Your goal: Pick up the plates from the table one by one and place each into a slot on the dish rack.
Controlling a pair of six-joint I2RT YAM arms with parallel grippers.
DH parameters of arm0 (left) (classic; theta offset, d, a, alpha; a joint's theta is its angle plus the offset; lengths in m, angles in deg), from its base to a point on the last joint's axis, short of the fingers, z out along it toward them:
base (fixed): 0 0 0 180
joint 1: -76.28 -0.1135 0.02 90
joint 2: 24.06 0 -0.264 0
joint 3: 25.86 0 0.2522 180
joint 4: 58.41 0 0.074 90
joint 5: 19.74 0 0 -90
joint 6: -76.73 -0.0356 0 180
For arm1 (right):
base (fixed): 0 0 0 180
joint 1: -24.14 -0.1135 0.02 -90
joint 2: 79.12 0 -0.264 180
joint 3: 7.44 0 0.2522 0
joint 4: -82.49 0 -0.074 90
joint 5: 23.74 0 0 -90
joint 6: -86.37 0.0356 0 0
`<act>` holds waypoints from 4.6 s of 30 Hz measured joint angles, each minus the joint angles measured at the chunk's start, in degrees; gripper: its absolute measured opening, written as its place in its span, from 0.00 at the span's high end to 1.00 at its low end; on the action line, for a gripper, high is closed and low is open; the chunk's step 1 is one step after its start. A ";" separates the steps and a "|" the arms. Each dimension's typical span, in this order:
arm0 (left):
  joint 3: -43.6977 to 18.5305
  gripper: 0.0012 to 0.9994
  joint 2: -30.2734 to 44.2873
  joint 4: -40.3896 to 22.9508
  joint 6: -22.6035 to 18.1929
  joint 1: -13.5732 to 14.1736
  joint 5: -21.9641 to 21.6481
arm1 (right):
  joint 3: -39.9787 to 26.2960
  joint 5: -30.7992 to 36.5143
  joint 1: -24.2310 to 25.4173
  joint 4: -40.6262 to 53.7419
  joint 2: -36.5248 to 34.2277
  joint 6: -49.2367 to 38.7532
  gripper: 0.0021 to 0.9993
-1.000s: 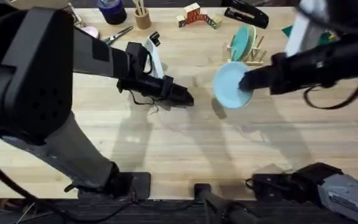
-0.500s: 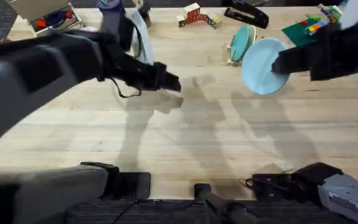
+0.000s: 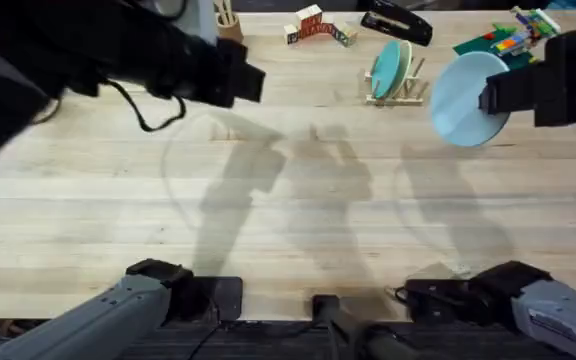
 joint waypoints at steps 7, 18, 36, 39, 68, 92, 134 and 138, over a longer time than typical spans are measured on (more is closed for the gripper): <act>-3.66 0.23 -0.10 -1.49 -0.03 0.00 -3.73 | -0.55 0.94 1.77 0.04 -1.05 0.64 0.97; -3.66 0.00 -0.09 -1.55 0.34 0.00 -5.66 | -1.43 1.12 4.78 0.05 -2.49 0.90 0.97; -3.66 0.00 -0.09 -1.64 0.34 0.00 -5.87 | -20.68 4.98 7.18 0.33 -18.73 -1.65 0.97; -3.66 0.00 -0.09 -1.66 0.34 0.00 -5.86 | -23.51 5.40 8.50 0.08 -22.68 -1.80 0.97; -3.66 0.00 -0.10 -1.69 0.34 0.00 -5.87 | -25.75 1.88 11.10 -5.49 -34.91 2.63 0.97; -3.66 0.00 -0.09 -2.97 0.35 0.00 -5.87 | -25.97 3.87 11.72 -7.53 -38.16 2.60 0.97; -3.66 0.00 -0.09 -2.96 0.37 0.00 -5.87 | -26.01 3.89 11.72 -12.96 -52.89 2.99 0.86; -3.66 0.00 -0.08 -2.97 0.35 0.00 -5.87 | -26.04 3.89 11.70 -12.96 -52.92 3.00 0.83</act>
